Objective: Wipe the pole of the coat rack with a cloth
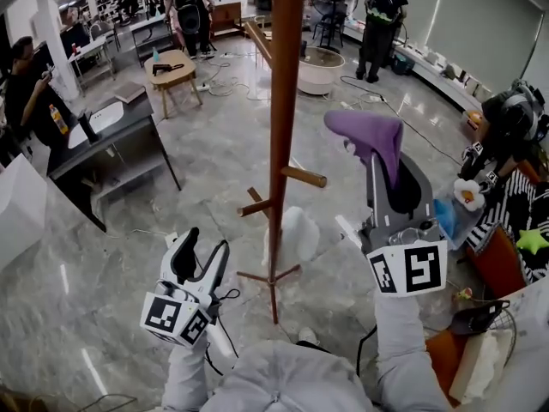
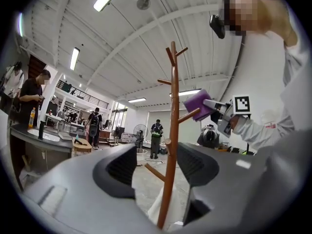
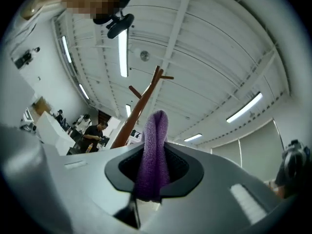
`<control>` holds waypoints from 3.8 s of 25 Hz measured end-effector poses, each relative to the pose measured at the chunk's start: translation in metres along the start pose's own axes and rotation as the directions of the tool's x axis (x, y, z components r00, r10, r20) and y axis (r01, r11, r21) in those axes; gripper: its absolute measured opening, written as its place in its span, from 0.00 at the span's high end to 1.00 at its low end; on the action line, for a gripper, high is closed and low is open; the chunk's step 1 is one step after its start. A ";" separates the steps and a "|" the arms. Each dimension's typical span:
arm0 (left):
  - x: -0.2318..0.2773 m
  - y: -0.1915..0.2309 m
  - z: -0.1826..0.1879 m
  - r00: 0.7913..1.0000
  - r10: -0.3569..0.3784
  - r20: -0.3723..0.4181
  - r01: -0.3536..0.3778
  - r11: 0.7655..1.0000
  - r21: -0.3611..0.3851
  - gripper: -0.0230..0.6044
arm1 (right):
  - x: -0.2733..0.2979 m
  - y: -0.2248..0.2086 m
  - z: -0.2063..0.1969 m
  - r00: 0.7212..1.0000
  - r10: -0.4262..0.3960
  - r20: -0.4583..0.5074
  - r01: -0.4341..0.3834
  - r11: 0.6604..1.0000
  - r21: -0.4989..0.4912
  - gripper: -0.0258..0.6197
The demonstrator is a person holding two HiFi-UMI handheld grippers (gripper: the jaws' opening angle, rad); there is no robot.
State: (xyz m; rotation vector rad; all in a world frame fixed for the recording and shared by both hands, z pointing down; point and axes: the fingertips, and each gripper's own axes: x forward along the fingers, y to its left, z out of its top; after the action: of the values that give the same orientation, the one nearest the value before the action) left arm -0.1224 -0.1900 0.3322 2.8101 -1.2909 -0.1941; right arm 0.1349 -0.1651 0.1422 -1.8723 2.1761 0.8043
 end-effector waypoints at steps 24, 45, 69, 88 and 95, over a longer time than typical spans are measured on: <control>-0.006 0.017 0.008 0.976 0.209 0.055 -0.208 0.978 -0.022 0.53 | 0.076 0.098 0.028 0.943 0.331 -0.041 -0.257 0.640 -0.724 0.87; 0.014 0.009 0.000 0.984 0.170 0.057 -0.168 0.985 -0.035 0.52 | 0.018 0.130 -0.029 0.423 0.656 -0.625 -0.898 0.210 -0.388 0.87; -0.015 0.026 0.000 0.977 0.209 0.049 -0.206 0.977 -0.051 0.52 | -0.064 0.220 -0.011 0.228 0.774 -0.591 -0.931 -0.006 -0.366 0.87; -0.017 0.020 -0.003 0.981 0.187 0.042 -0.184 0.981 -0.067 0.53 | 0.039 0.089 0.027 0.697 0.488 -0.526 -0.685 0.237 -0.689 0.87; -0.027 0.025 -0.005 0.976 0.216 0.043 -0.212 0.975 -0.072 0.53 | 0.032 0.117 -0.044 0.479 0.541 -0.691 -0.838 0.047 -0.544 0.87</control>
State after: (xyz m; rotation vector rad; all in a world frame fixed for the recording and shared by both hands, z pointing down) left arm -0.1579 -0.1864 0.3423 2.6021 -1.5543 -0.2958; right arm 0.0267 -0.2060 0.1989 -0.8049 3.3500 2.3445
